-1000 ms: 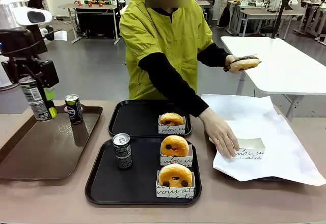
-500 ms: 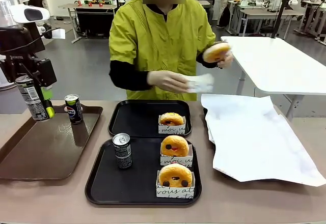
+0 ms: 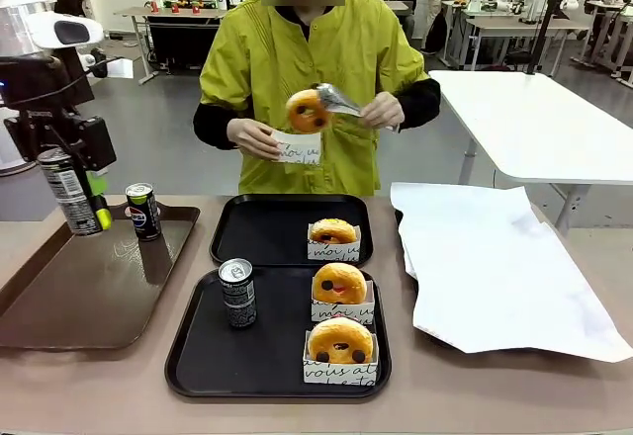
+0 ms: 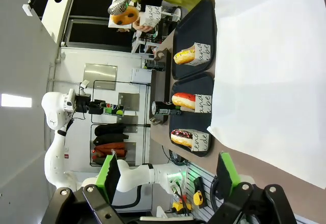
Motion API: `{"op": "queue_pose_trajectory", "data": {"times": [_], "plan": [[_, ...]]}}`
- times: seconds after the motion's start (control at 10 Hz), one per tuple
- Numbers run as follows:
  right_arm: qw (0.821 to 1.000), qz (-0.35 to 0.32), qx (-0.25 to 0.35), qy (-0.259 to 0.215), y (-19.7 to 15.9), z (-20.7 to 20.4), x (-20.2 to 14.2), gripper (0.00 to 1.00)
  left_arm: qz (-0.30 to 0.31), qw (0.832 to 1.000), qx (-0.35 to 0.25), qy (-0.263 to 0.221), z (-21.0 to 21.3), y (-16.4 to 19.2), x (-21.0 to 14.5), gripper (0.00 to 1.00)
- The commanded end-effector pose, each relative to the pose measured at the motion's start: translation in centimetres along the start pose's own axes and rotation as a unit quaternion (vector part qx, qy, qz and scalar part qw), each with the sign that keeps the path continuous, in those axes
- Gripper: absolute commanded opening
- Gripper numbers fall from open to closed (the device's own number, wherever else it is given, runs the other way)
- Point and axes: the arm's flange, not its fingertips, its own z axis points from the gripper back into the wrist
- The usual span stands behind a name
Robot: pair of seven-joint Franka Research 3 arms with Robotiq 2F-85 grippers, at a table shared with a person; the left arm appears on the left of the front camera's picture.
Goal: Set up donuts and drinks on trays.
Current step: Pick up one Pepsi coke from the Handle tray and place it on the Flat Tray without a Pepsi coke.
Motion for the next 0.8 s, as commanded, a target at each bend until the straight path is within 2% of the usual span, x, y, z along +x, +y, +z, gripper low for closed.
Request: {"op": "queue_pose_trajectory", "data": {"times": [0.0,0.3,0.7], "plan": [[1.000,0.007,0.008,-0.003,0.0,0.0,0.1,1.00,0.005,0.999,0.017,-0.028,-0.5,-2.0,3.5,0.61],[1.000,0.007,0.008,-0.003,0.0,0.0,0.1,1.00,0.010,0.998,0.039,-0.049,-2.0,-4.1,9.2,0.61],[1.000,0.007,0.008,-0.003,0.0,0.0,0.1,1.00,0.000,0.998,0.005,-0.068,-6.2,-4.7,15.7,0.61]]}}
